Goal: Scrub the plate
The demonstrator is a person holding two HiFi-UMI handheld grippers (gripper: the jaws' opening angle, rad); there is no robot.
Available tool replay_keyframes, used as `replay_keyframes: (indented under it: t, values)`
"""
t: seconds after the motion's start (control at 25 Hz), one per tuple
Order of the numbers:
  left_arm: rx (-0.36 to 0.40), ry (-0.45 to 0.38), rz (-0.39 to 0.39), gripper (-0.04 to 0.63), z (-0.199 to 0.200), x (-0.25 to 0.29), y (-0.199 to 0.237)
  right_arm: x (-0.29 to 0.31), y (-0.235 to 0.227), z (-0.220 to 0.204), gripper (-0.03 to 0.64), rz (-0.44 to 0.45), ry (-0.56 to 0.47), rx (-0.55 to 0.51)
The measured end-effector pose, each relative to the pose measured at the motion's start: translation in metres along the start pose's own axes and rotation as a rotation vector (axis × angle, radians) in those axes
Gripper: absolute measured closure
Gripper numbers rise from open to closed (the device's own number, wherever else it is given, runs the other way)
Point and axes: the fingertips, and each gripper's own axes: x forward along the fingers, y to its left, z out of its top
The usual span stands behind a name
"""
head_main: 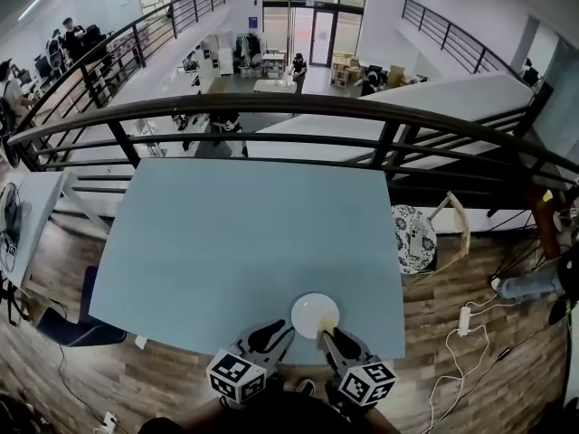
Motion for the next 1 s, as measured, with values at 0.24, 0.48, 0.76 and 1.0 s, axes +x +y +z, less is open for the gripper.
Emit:
replay_keyframes:
  t: [0.24,0.48,0.76,1.0]
  values:
    - [0.012,0.025,-0.034,0.486,-0.003,0.004,0.04,0.043,-0.007,-0.013,0.512,-0.074,0.041,0.02]
    - [0.014,0.099,-0.022,0.488,-0.035,0.023,0.087,0.086,-0.035,-0.02,0.512,-0.148,0.06,-0.03]
    - [-0.212,0.259,0.088,0.488,-0.102,0.081,0.135,0.127,-0.102,-0.049,0.512,-0.149,0.166,0.004]
    - [-0.348,0.414,0.091,0.483,-0.172,0.12,0.13,0.136,-0.136,-0.066,0.512,-0.141,0.241,-0.039]
